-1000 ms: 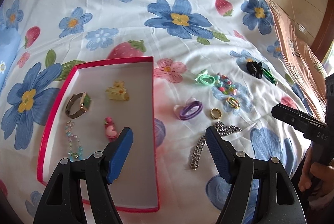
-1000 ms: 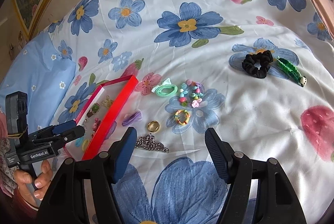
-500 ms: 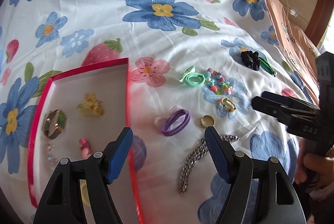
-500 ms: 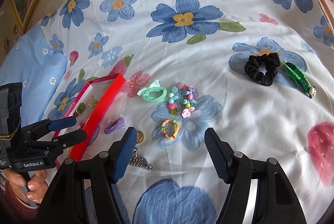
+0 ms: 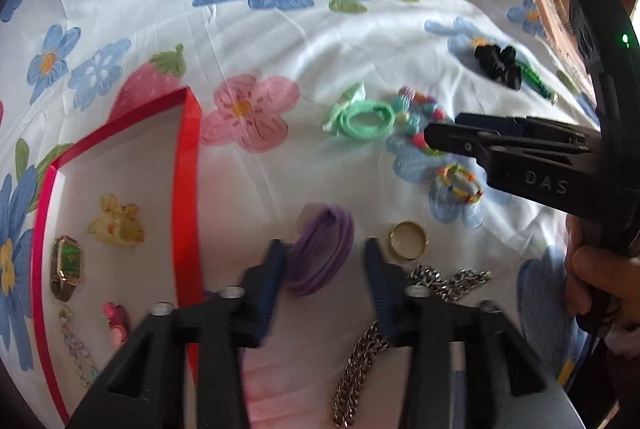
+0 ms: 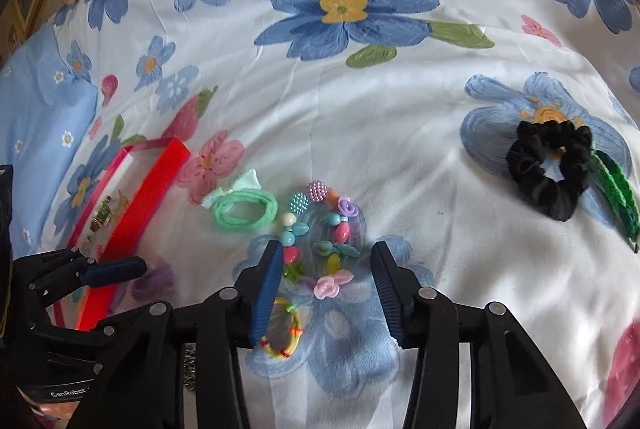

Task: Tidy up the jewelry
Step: 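Move the left tool to the purple hair tie and grasp it, then lift the purple hair tie with the left tool while the right tool grasps the beaded bracelet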

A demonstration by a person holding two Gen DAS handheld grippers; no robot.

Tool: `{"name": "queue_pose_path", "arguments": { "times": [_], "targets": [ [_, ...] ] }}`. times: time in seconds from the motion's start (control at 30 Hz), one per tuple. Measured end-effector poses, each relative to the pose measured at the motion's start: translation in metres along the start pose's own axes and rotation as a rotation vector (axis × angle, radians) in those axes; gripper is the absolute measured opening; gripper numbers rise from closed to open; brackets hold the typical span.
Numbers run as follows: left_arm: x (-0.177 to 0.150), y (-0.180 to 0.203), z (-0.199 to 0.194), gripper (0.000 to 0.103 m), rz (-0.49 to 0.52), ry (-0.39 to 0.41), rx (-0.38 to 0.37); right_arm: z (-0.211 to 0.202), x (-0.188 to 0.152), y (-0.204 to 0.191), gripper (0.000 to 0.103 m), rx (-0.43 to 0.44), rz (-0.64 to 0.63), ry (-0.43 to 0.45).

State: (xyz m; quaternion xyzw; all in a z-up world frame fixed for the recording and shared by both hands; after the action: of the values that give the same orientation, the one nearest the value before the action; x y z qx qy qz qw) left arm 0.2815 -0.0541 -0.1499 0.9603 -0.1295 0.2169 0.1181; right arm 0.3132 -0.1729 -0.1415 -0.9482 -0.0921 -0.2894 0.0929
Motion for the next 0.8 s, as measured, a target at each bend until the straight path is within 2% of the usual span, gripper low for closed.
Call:
{"name": "queue_pose_path", "arguments": {
  "times": [0.07,0.1,0.13,0.4,0.43,0.6,0.7,0.77,0.8],
  "targets": [
    [0.0,-0.002,0.001,0.018,-0.006,0.007,0.011,0.004,-0.001,-0.001,0.036,-0.027,-0.016,0.006],
    [0.002,-0.004,0.001,0.011,-0.017,0.009,-0.006,0.003,-0.001,0.0,0.023,-0.044,-0.023,0.011],
    [0.003,-0.004,0.0,0.01,-0.027,0.013,-0.02,0.003,-0.001,0.0,0.018,-0.047,-0.023,0.008],
    [0.0,-0.008,-0.036,0.008,-0.062,0.101,-0.076,-0.021,0.001,-0.003,0.009,-0.001,0.004,0.063],
    [-0.002,-0.009,-0.041,0.008,-0.067,0.111,-0.08,-0.026,0.002,-0.004,0.0,0.006,0.007,0.073],
    [-0.014,-0.011,-0.07,0.007,-0.092,0.156,-0.104,-0.054,0.004,-0.012,0.0,0.031,0.009,0.124],
    [-0.021,-0.013,-0.084,0.007,-0.107,0.169,-0.117,-0.058,0.005,-0.01,0.001,0.013,0.013,0.126],
    [-0.025,-0.012,-0.093,0.007,-0.113,0.179,-0.126,-0.05,0.004,-0.005,0.01,0.015,0.04,0.095],
    [-0.027,-0.012,-0.096,0.008,-0.112,0.182,-0.126,-0.044,0.003,-0.002,0.023,0.009,0.054,0.072]
  ]
}}
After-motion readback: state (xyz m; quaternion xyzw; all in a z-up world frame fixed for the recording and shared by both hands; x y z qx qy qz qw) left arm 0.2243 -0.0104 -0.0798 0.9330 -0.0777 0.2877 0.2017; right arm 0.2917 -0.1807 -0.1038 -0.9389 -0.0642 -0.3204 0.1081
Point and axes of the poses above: each gripper's, at about its wrist camera, not at the fingertips, and z roughly the way its jaws point, y to its right, x to its top, the point moved 7 cm from there along z, roughly the way its jaws point, and after that the axes turned 8 degrees about -x, right-handed, at the moved point
